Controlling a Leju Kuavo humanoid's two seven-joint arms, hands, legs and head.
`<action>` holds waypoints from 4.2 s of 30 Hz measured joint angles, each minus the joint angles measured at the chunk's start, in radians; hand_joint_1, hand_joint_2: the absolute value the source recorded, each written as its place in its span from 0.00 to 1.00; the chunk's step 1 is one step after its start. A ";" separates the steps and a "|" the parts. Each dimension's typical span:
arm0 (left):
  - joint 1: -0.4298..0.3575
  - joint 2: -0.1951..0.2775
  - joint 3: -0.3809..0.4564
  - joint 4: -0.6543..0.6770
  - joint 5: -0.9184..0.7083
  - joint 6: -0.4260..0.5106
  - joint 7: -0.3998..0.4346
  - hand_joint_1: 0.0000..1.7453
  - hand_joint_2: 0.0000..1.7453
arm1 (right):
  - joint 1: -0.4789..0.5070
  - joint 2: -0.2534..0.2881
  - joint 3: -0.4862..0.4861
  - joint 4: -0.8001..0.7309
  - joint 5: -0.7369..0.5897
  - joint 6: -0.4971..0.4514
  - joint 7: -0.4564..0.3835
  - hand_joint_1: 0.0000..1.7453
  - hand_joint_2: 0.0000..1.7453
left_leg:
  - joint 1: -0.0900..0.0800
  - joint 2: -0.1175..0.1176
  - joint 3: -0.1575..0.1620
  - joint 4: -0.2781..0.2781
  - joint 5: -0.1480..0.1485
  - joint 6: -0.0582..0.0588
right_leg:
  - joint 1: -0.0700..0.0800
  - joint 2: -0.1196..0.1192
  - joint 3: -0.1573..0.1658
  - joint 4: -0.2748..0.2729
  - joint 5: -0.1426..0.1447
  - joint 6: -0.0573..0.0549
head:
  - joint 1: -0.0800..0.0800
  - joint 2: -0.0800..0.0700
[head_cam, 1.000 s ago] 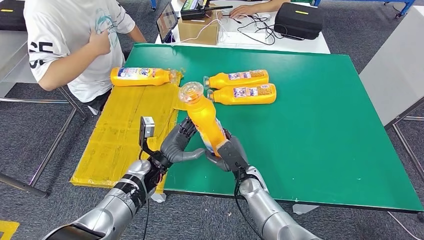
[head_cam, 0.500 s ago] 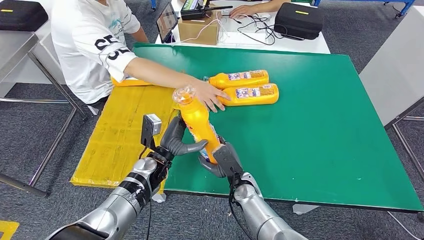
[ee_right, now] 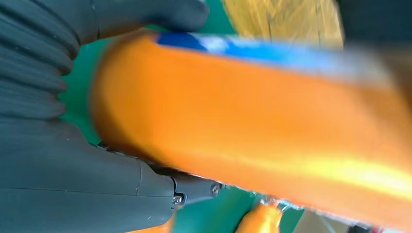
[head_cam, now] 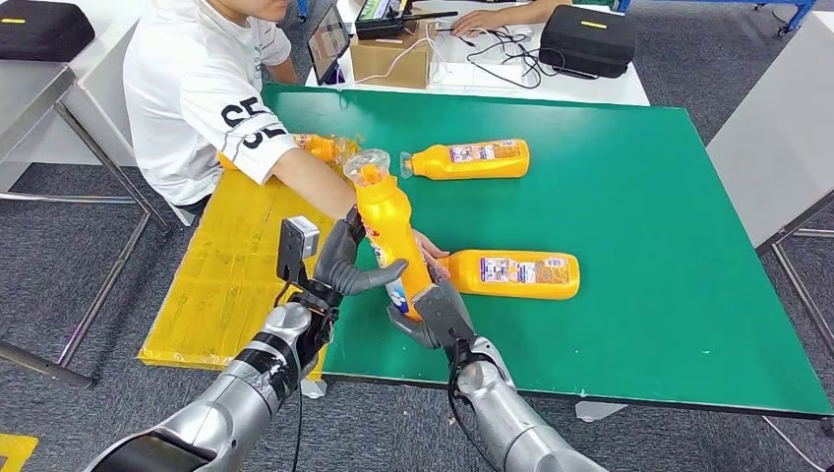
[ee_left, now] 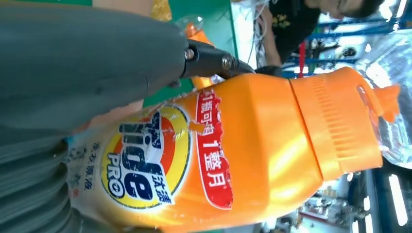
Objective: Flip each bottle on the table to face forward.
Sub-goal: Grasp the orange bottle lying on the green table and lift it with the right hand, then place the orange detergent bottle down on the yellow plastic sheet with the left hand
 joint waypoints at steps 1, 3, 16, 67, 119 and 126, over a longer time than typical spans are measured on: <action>-0.001 0.000 0.002 0.000 0.007 -0.012 0.005 1.00 1.00 | 0.000 0.000 0.003 0.000 -0.001 -0.002 -0.001 0.02 1.00 | 0.000 0.000 0.000 0.000 0.000 0.000 | 0.000 0.000 0.000 0.000 0.000 0.000 | 0.000 0.000; -0.004 0.000 0.006 0.002 0.019 -0.038 0.020 1.00 1.00 | 0.000 0.001 0.006 0.000 -0.006 -0.004 -0.001 0.00 1.00 | 0.000 -0.001 0.000 0.000 0.000 0.000 | 0.000 0.000 0.000 0.000 0.000 0.000 | 0.000 0.000; -0.029 0.022 0.020 0.065 0.188 -0.539 0.180 1.00 1.00 | -0.005 -0.001 0.012 0.000 -0.040 0.032 -0.021 0.00 1.00 | 0.000 0.000 0.000 0.000 0.000 0.000 | 0.000 0.000 0.000 0.000 0.000 0.000 | 0.000 0.000; -0.076 0.235 -0.030 0.099 -0.083 -0.090 -0.023 1.00 1.00 | -0.004 -0.051 -0.052 -0.139 -0.163 -0.026 -0.076 0.00 1.00 | 0.000 0.000 0.000 0.000 0.000 0.000 | 0.000 0.000 0.000 0.000 0.000 0.000 | 0.000 0.000; -0.201 0.361 -0.232 0.174 -0.808 0.503 0.064 1.00 1.00 | 0.054 -0.085 -0.098 -0.201 -0.211 -0.009 -0.084 0.00 1.00 | 0.001 0.004 0.004 0.000 0.002 -0.002 | 0.002 0.002 0.002 0.001 0.002 -0.003 | 0.000 0.000; -0.229 0.340 -0.311 0.173 -0.952 0.527 0.133 1.00 1.00 | 0.059 -0.085 -0.105 -0.214 -0.199 -0.001 -0.079 0.00 1.00 | 0.001 0.004 0.006 -0.001 0.003 -0.003 | 0.002 0.002 0.003 0.001 0.004 -0.005 | 0.000 0.000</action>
